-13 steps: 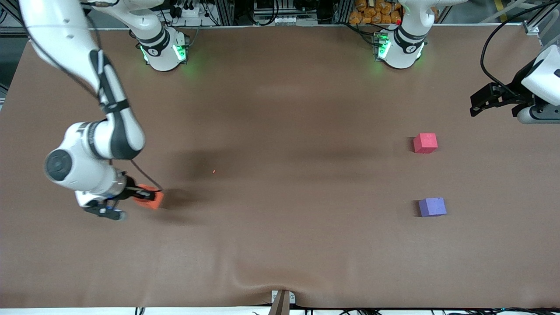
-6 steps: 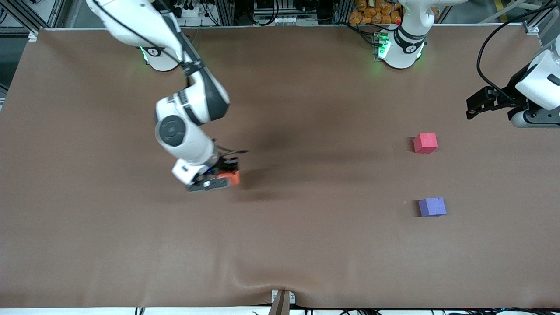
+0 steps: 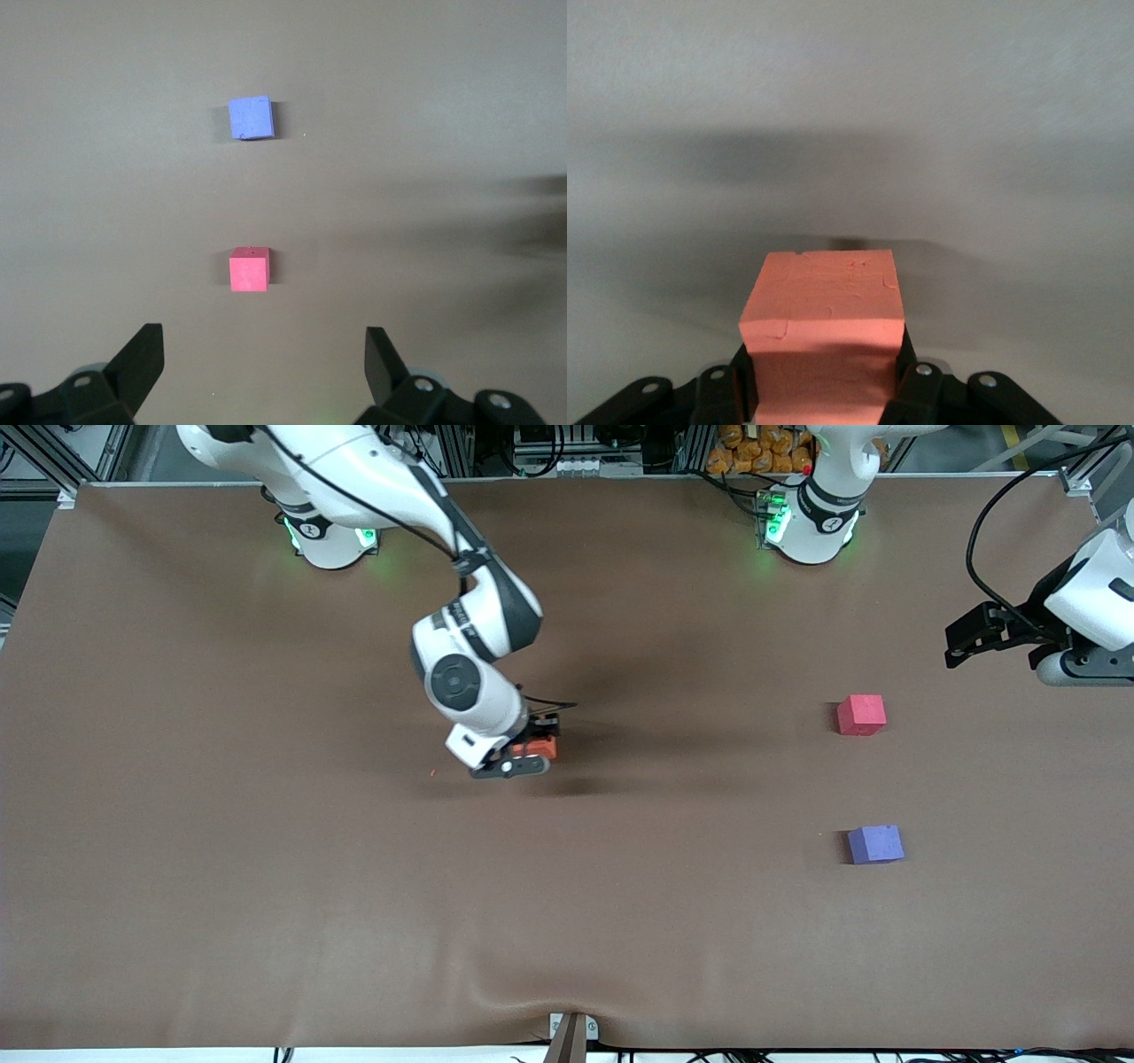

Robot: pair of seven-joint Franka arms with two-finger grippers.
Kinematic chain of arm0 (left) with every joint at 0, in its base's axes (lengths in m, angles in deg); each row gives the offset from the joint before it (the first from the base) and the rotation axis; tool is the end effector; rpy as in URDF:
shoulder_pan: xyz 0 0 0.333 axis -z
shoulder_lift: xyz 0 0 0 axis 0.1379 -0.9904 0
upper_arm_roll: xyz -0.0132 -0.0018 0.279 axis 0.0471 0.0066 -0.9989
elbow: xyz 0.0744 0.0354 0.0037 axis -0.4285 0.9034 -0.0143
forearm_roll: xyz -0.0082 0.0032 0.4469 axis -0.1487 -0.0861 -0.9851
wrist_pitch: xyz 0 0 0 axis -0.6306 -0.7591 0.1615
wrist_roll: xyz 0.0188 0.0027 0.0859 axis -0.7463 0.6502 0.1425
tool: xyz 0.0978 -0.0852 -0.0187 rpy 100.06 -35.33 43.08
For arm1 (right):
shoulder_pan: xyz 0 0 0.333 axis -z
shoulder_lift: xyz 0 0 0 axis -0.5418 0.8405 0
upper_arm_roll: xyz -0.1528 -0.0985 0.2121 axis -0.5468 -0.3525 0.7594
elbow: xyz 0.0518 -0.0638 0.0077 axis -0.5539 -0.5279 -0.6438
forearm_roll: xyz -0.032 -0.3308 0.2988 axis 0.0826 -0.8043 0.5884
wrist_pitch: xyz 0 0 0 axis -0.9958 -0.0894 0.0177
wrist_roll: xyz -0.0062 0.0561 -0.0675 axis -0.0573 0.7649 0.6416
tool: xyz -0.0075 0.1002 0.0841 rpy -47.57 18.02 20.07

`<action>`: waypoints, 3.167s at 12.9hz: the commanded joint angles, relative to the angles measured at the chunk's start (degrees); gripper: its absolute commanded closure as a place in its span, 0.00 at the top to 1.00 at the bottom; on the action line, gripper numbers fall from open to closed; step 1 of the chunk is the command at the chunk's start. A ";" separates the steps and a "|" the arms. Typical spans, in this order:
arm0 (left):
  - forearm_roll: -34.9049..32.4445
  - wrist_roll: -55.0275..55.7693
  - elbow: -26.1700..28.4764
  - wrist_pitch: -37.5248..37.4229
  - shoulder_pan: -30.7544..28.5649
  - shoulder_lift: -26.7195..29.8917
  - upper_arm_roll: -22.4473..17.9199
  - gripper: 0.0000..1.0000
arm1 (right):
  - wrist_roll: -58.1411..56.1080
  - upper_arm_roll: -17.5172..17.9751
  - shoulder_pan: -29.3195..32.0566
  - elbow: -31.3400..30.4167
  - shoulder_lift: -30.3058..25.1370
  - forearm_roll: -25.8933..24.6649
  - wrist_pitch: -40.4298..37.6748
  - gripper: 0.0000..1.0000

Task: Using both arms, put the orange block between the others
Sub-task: 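Carry the orange cube with the right gripper toward the table middle, then release the orange cube and withdraw the right gripper, then reach the left gripper over to the orange cube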

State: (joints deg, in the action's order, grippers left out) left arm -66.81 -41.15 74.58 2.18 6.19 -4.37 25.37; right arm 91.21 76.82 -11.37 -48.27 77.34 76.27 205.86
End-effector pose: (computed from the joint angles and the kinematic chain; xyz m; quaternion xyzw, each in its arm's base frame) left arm 0.6093 -0.0611 0.5693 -0.9996 0.0210 0.0111 0.0122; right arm 0.5313 0.4588 0.1457 -0.9925 -0.0168 0.0741 0.0962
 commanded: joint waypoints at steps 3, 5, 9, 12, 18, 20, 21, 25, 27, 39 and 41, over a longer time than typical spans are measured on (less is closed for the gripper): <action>-0.59 -0.89 -0.38 0.16 -0.54 -0.11 0.36 1.00 | 7.95 -0.88 -3.55 7.83 5.34 2.99 -0.52 0.60; -0.59 -0.89 -0.47 0.78 -0.11 -0.64 0.36 1.00 | 8.05 -0.88 -3.73 7.93 5.87 3.16 0.44 0.62; -0.95 -0.89 -0.56 1.13 -0.02 -0.82 0.36 1.00 | 7.97 -0.88 -5.57 7.93 8.24 7.19 6.68 0.68; -0.68 -0.80 -0.56 1.13 0.16 -0.82 1.23 1.00 | 7.26 -0.97 -5.49 7.93 8.25 6.77 6.69 1.00; -0.59 -0.63 0.32 0.78 0.07 -0.82 2.47 1.00 | 5.50 -1.94 -2.68 8.19 0.01 4.75 0.21 1.00; -0.59 -0.80 0.59 0.96 0.16 -0.82 2.47 1.00 | 5.59 -1.94 0.12 8.10 -6.49 0.38 -7.77 1.00; -0.59 -0.72 0.58 0.96 0.24 -0.82 2.56 1.00 | 5.59 -1.76 2.14 8.10 -9.91 -2.78 -12.77 1.00; -0.51 -0.45 0.50 1.04 0.07 -0.82 3.17 1.00 | 5.50 -1.50 10.22 8.28 -23.36 -9.75 -32.29 1.00; -0.51 0.16 0.41 1.13 0.59 -1.08 3.35 1.00 | 5.33 0.51 17.50 8.28 -29.78 -11.94 -41.08 1.00; -1.21 33.88 -8.29 11.66 28.61 -25.66 3.35 1.00 | -30.09 5.71 47.42 12.50 -35.87 -21.89 -54.49 1.00; -1.21 38.81 -8.29 16.58 33.01 -29.98 3.26 1.00 | -30.27 5.62 47.42 10.31 -35.78 -23.02 -51.43 1.00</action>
State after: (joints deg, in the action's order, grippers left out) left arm -66.82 -6.28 69.73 16.92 35.70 -29.62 29.21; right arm 61.86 81.09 35.18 -35.80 42.03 55.27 152.09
